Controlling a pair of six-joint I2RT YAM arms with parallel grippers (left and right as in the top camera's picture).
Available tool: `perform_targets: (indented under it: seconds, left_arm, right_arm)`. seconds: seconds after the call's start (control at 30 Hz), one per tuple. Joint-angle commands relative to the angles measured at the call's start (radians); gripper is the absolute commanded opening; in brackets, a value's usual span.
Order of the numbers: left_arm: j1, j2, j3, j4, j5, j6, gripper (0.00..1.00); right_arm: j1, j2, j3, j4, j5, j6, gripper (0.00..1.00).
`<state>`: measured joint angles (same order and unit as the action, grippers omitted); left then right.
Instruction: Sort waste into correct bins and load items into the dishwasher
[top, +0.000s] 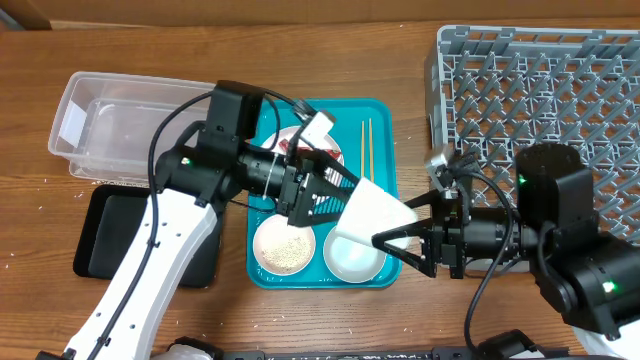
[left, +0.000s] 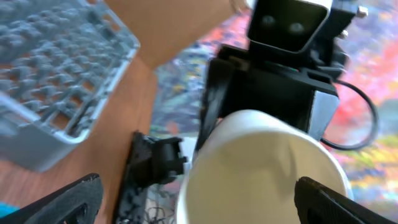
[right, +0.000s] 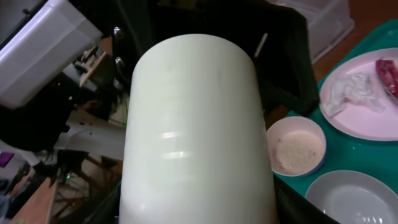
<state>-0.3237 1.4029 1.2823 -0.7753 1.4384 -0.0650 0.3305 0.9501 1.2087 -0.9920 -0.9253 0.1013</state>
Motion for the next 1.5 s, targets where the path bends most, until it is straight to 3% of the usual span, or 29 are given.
perform_targets:
  seconds: [0.0,0.23,0.37,0.53,0.8,1.2,1.27,1.33,1.47]
  left_arm:
    - [0.039,-0.006,0.011,-0.045,-0.174,-0.048,1.00]
    - [0.093,-0.006,0.011,-0.210,-0.443,-0.046,1.00]
    - [0.090,-0.006,0.011,-0.247,-0.484,-0.026,1.00]
    - [0.088,-0.006,0.011,-0.249,-0.485,-0.011,1.00]
    - [0.088,-0.006,0.011,-0.266,-0.485,0.004,1.00]
    - [0.088,-0.006,0.011,-0.269,-0.485,0.022,1.00]
    - [0.088,-0.006,0.011,-0.268,-0.485,0.025,1.00]
    - [0.088,-0.006,0.011,-0.269,-0.485,0.025,1.00]
    - [0.088,-0.006,0.011,-0.275,-0.484,0.025,1.00]
  right_arm:
    - [-0.073,-0.032,0.050,-0.063,0.177,0.057,0.51]
    - [-0.256,-0.035,0.180,-0.334,0.741,0.196,0.51]
    - [-0.328,-0.012,0.179,-0.428,1.022,0.323,0.51]
    - [-0.396,0.114,0.178,-0.450,1.027,0.330,0.52]
    - [-0.427,0.459,0.178,-0.475,1.041,0.329,0.52]
    - [-0.609,0.615,0.178,-0.406,0.884,0.225,0.52]
    - [-0.611,0.623,0.178,-0.400,0.880,0.219,0.61]
    - [-0.613,0.624,0.178,-0.392,0.881,0.220,0.78]
    - [-0.627,0.624,0.179,-0.389,0.875,0.240,0.97]
